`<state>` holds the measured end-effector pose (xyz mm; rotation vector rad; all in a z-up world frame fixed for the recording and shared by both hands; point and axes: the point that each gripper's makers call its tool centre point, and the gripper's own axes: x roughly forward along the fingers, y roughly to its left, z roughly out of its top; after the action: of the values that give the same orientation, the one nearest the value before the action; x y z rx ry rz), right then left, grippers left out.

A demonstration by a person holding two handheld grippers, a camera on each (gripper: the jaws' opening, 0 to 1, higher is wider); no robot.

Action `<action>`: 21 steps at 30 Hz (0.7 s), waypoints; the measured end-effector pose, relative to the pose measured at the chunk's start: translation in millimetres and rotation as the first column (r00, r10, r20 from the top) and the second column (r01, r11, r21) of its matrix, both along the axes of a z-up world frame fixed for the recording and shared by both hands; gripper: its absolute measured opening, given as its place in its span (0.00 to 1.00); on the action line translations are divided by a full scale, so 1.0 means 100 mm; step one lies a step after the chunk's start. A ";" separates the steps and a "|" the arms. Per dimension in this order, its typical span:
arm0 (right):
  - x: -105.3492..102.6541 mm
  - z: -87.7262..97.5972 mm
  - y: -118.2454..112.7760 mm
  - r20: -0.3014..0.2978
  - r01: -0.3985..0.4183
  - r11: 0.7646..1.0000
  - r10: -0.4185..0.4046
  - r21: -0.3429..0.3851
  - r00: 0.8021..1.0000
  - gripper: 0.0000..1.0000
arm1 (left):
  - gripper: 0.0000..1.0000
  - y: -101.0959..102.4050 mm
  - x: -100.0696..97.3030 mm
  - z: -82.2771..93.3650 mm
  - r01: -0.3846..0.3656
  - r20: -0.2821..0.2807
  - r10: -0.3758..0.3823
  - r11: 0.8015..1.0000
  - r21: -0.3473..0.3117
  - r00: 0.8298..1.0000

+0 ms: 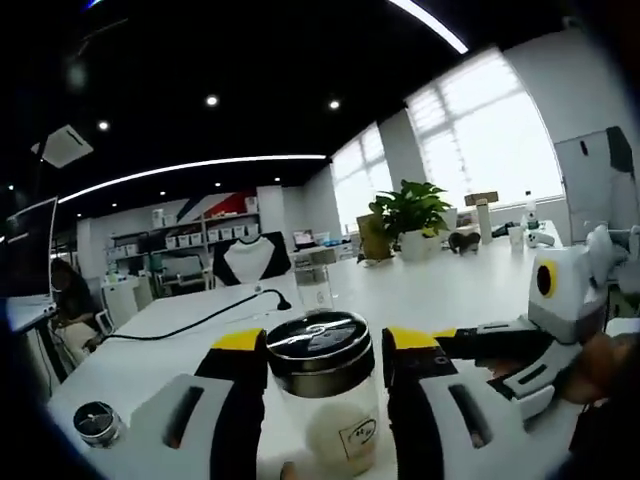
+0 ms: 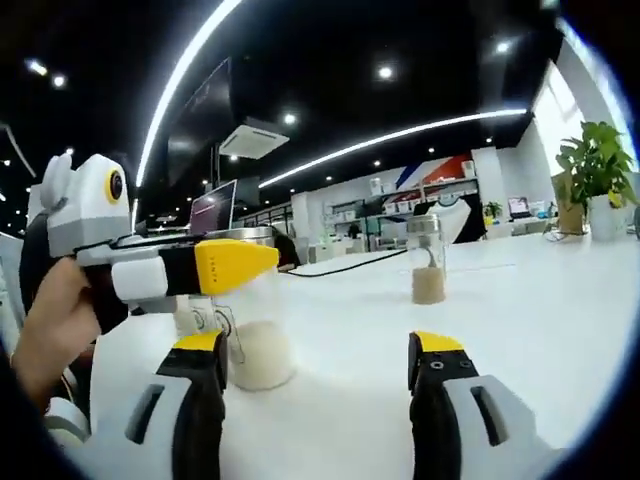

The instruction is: Rotate the seasoning bottle until the label or dispensing opening points toward the visible target arrow and the bottle remains upright within the marked orientation range

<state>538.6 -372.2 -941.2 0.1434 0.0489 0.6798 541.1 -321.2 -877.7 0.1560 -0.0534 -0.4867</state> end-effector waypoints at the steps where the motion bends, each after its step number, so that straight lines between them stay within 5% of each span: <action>1: 0.01 -0.01 -0.02 -0.005 0.006 1.000 -0.006 0.000 1.000 0.82 | 0.53 0.00 -0.02 0.03 0.008 0.004 -0.008 1.000 -0.010 1.000; 13: 0.09 -0.03 -0.22 -0.003 0.058 0.998 -0.058 -0.025 0.998 0.83 | 0.62 0.08 -0.08 0.24 0.025 0.044 -0.023 0.998 -0.057 0.999; 16: 0.12 0.03 -0.30 -0.014 0.074 0.996 -0.073 0.054 0.997 0.86 | 0.62 0.09 -0.07 0.22 0.018 0.036 -0.016 0.999 -0.046 0.999; 21: 0.16 -0.02 -0.37 -0.026 0.075 0.997 -0.074 0.018 0.997 0.86 | 0.64 0.12 -0.03 0.11 0.018 -0.002 -0.018 0.998 -0.066 1.000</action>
<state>554.4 -408.7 -943.0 0.1710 0.0608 0.6043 538.1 -309.1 -866.4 0.0902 -0.0682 -0.5028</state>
